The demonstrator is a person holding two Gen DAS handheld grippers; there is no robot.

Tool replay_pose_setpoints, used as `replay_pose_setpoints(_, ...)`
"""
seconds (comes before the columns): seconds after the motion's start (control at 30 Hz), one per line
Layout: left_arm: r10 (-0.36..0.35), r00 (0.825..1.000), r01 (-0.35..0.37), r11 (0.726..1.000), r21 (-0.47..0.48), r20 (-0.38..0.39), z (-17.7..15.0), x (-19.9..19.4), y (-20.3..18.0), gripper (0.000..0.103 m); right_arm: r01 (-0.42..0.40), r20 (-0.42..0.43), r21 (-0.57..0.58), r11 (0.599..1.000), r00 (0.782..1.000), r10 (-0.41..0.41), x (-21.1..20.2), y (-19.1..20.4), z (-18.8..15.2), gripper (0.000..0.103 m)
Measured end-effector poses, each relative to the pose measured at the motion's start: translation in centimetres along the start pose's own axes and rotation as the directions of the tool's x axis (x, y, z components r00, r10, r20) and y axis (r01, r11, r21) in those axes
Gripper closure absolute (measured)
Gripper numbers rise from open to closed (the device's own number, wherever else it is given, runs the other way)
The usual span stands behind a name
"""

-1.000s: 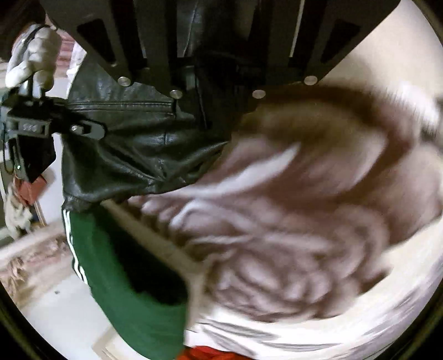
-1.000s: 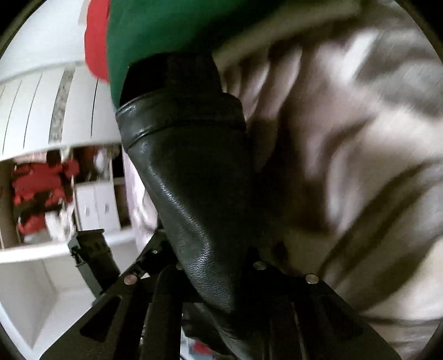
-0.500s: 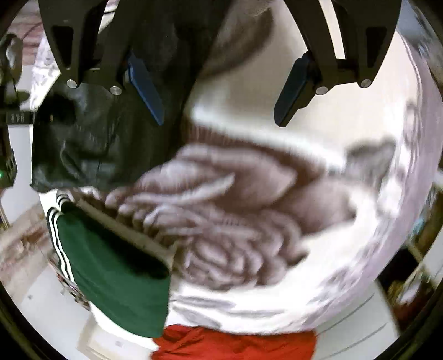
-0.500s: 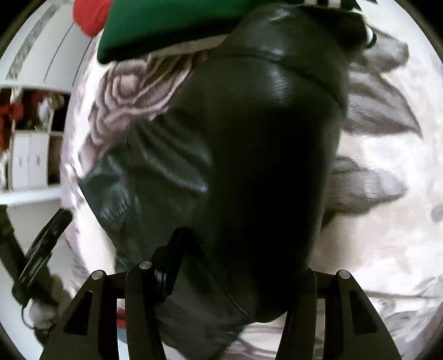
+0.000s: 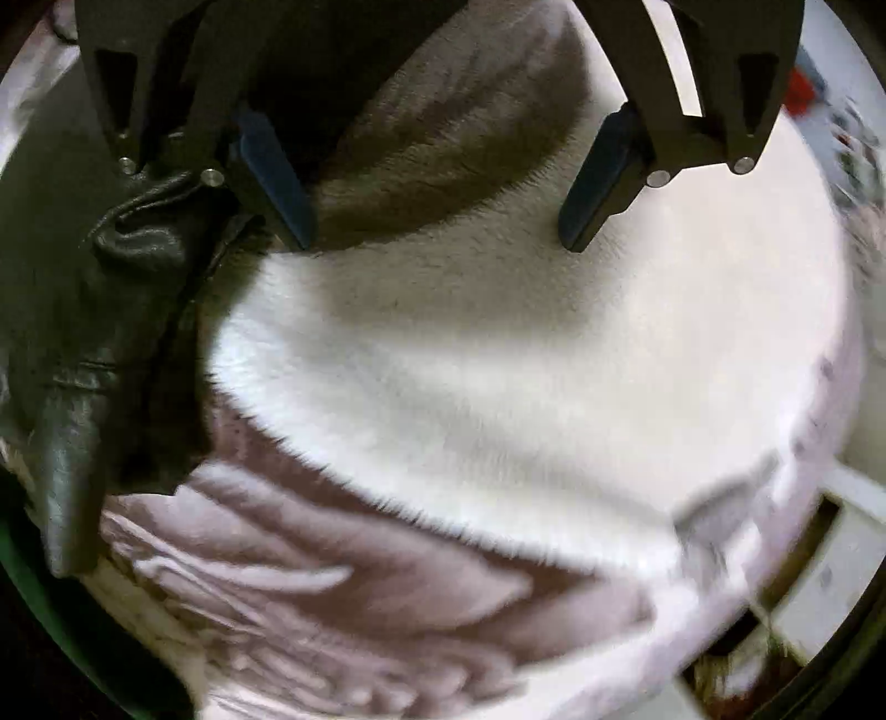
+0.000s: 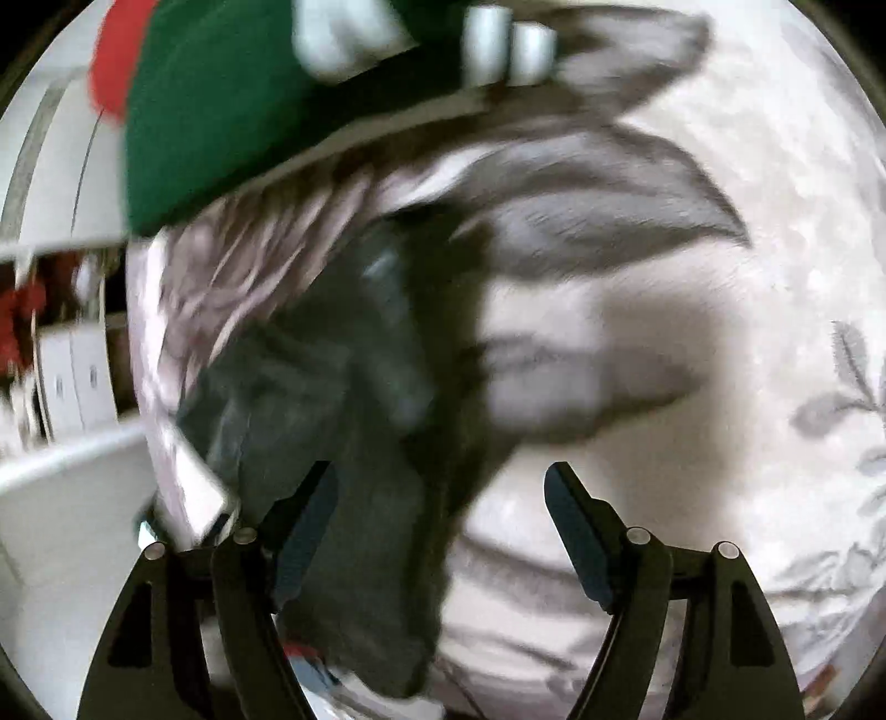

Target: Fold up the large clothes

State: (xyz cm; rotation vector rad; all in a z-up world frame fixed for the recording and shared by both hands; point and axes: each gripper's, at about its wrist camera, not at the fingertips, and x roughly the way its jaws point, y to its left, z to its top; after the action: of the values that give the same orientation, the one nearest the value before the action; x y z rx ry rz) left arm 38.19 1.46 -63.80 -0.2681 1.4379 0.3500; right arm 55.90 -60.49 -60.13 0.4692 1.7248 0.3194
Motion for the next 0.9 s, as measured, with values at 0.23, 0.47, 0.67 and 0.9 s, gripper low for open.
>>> replay_pose_setpoints(0.23, 0.129, 0.980, -0.116, 0.989, -0.092, 0.151, -2.9, -8.8, 3.1, 0.012, -0.005, -0.152, -0.409, 0.913, 0.986, -0.062, 6.8, 13.5, -5.4, 0.074)
replay_pose_setpoints(0.47, 0.185, 0.976, -0.158, 0.963, -0.217, 0.111, -7.4, -11.6, 4.4, 0.012, 0.214, -0.186, -0.538, 0.815, 0.913, -0.363, 20.3, 16.8, -5.4, 0.080)
replay_pose_setpoints(0.67, 0.022, 0.998, -0.007, 0.973, -0.232, 0.062, -8.0, -11.6, -2.2, 0.012, 0.127, -0.248, -0.546, 0.828, 0.919, -0.305, 17.1, 17.2, -5.6, 0.078)
replay_pose_setpoints(0.9, -0.097, 0.993, 0.108, 0.976, -0.188, 0.067, -7.3, -10.4, -9.1, 0.065, -0.136, -0.242, -0.258, 0.957, 0.967, 0.073, 5.0, 6.8, -1.7, 0.032)
